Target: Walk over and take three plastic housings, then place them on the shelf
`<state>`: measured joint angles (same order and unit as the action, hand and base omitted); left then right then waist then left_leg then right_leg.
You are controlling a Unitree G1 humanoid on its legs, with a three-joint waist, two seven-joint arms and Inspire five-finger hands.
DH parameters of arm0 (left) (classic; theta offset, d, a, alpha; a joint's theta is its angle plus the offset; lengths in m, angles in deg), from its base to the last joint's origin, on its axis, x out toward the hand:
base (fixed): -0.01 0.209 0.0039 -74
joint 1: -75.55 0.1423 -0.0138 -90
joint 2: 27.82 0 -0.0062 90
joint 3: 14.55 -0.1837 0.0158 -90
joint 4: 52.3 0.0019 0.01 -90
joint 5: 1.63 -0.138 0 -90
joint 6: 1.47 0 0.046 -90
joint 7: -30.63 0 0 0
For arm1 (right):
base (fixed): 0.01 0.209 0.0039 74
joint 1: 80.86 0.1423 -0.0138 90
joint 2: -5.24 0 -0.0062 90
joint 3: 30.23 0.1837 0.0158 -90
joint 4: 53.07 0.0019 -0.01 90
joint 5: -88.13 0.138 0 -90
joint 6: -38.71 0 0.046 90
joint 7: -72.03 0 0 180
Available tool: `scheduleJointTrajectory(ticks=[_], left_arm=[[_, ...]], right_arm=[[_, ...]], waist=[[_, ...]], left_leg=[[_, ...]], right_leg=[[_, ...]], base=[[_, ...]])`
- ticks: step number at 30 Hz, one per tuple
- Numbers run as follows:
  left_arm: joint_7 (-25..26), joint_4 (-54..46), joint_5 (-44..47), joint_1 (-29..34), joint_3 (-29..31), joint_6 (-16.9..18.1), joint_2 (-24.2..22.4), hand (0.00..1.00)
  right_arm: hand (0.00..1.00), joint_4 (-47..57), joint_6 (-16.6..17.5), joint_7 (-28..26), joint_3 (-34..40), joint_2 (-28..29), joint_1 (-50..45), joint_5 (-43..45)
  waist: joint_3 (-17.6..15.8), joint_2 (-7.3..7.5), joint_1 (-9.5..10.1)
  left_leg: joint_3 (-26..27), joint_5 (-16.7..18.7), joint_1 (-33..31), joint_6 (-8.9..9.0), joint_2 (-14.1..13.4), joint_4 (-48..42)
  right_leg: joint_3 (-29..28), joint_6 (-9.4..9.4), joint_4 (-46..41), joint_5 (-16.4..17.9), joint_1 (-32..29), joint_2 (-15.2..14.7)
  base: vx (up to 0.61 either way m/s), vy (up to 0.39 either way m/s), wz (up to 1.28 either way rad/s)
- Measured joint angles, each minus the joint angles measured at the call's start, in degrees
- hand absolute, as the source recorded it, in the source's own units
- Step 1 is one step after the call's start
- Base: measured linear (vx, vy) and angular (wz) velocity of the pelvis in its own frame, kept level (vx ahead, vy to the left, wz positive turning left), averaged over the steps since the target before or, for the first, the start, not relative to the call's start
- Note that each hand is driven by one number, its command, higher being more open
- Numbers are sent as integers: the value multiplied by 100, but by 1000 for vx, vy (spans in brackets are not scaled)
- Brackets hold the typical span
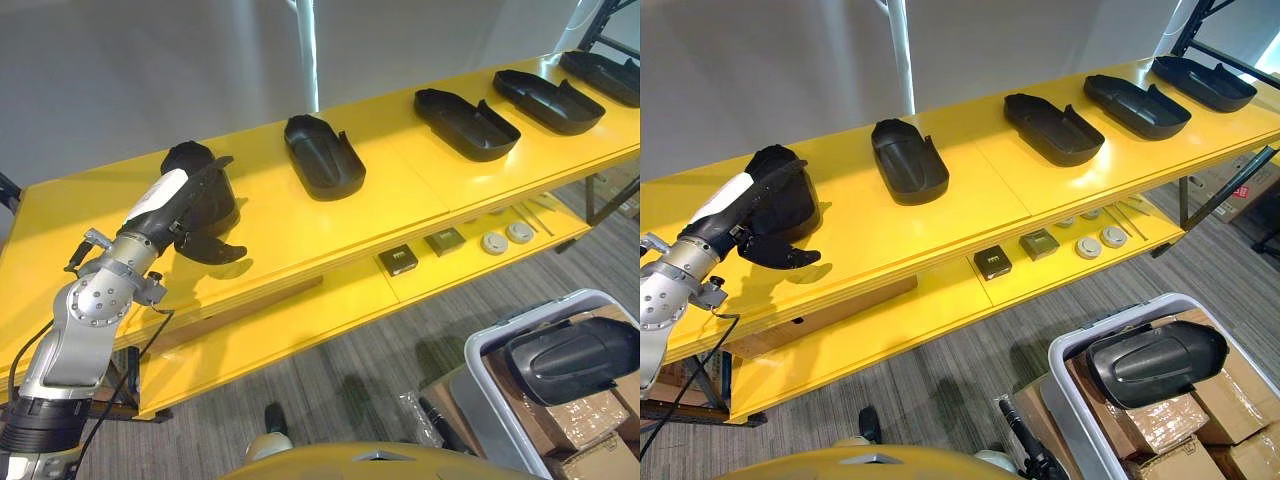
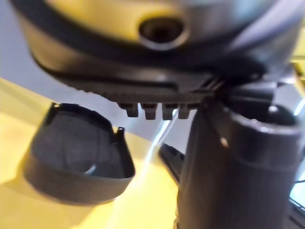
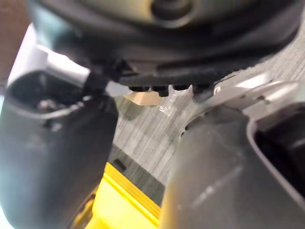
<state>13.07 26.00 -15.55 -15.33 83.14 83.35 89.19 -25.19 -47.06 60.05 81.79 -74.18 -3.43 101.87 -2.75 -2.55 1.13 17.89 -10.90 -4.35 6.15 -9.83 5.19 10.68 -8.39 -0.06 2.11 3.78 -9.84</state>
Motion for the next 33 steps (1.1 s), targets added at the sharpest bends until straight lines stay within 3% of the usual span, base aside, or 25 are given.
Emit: scheduleJointTrajectory(ticks=[5, 19, 33], left_arm=[[-438, 294, -7, -106, -57, -243, 41, 100], [-1604, 469, 200, -516, -423, -223, 315, 100], [-2675, 469, 255, -874, -759, -223, 777, 100]], right_arm=[[100, 17, -14, -11, -13, -48, 11, 1], [100, 256, -96, -46, -177, -81, -45, -2], [100, 281, -102, -58, -124, -101, -123, -2]], waist=[[-97, -75, 16], [-163, -95, 23], [-110, -228, 22]], left_leg=[[1, 14, 75, 8, -18, 2], [65, -2, 88, -4, -21, 1], [92, 55, 176, 18, -32, 2]], right_leg=[[4, 15, -89, 16, 37, 4], [-4, -28, -78, -36, 32, -8], [3, -25, -50, -41, 125, -6]], base=[[-53, 2, 0], [-18, 1, -1], [0, 0, 0]])
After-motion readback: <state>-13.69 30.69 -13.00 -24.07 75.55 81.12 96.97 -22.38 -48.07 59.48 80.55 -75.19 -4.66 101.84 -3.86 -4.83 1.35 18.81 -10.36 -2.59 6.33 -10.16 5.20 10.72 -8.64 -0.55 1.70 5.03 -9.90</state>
